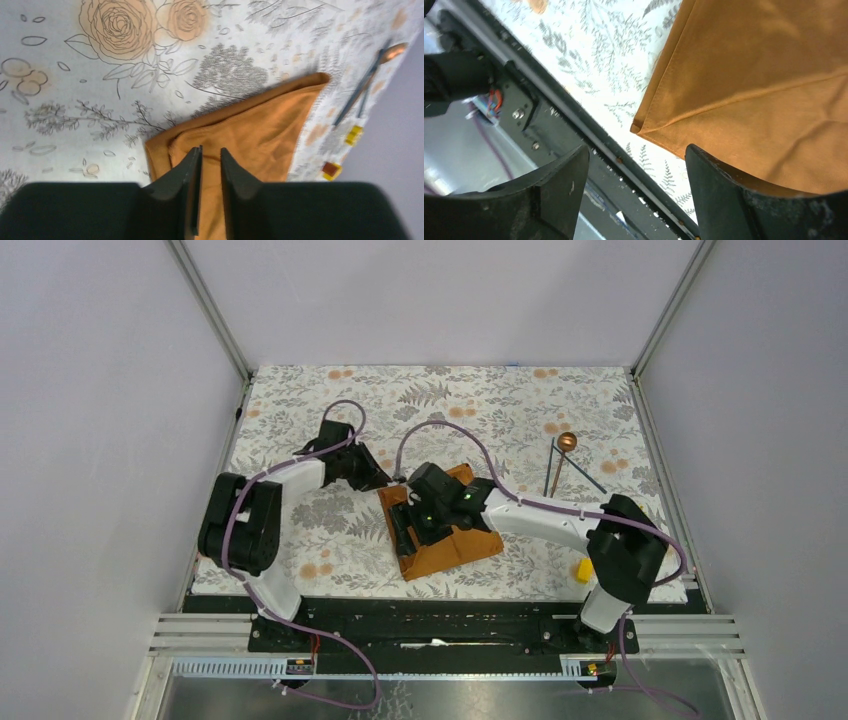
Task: Fold the napkin into a case and place the utensils inside
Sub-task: Pick up the upper triangle-folded napkin from the center of the board.
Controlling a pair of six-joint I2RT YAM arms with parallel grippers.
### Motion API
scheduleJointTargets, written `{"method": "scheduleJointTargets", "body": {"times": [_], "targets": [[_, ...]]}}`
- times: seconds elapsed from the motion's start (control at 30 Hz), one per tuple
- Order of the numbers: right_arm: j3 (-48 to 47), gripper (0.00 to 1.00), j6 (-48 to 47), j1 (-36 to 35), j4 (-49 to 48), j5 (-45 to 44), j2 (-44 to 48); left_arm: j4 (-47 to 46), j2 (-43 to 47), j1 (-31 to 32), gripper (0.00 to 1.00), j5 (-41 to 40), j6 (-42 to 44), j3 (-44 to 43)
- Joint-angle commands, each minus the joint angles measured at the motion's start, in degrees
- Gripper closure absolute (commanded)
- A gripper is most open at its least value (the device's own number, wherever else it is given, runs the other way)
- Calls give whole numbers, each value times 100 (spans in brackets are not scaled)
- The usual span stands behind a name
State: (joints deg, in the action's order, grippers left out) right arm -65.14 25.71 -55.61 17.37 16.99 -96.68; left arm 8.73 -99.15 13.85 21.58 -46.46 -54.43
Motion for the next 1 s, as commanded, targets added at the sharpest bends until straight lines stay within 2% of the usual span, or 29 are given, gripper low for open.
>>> {"method": "scheduleJointTargets", "body": {"times": [0.0,0.1,0.2,0.37,0.6,0.77,0.97], "targets": [[-906,23,81,-688,1508,-2724,-274,332,912,-335,69,508,217,-370],[-1635,27,581,-1092,2009,-3300,-960,734,1384,-621,58,477,448,-477],[-2251,30,928,-1467,2274,-3653,-1544,1140,1842,-1006,52,351,703,-433],[-2815,46,1025,-1622,2531,-3608,-2228,1197,2411,-1558,49,342,902,74],[-3162,60,1018,-1693,2828,-3674,-2613,997,2635,-1805,48,614,1000,646],[-3435,59,964,-1753,3102,-3833,-2695,967,2664,-1938,49,707,1081,756],[-3634,52,890,-1817,3286,-4043,-2592,911,2626,-2035,48,835,1098,812]]}}
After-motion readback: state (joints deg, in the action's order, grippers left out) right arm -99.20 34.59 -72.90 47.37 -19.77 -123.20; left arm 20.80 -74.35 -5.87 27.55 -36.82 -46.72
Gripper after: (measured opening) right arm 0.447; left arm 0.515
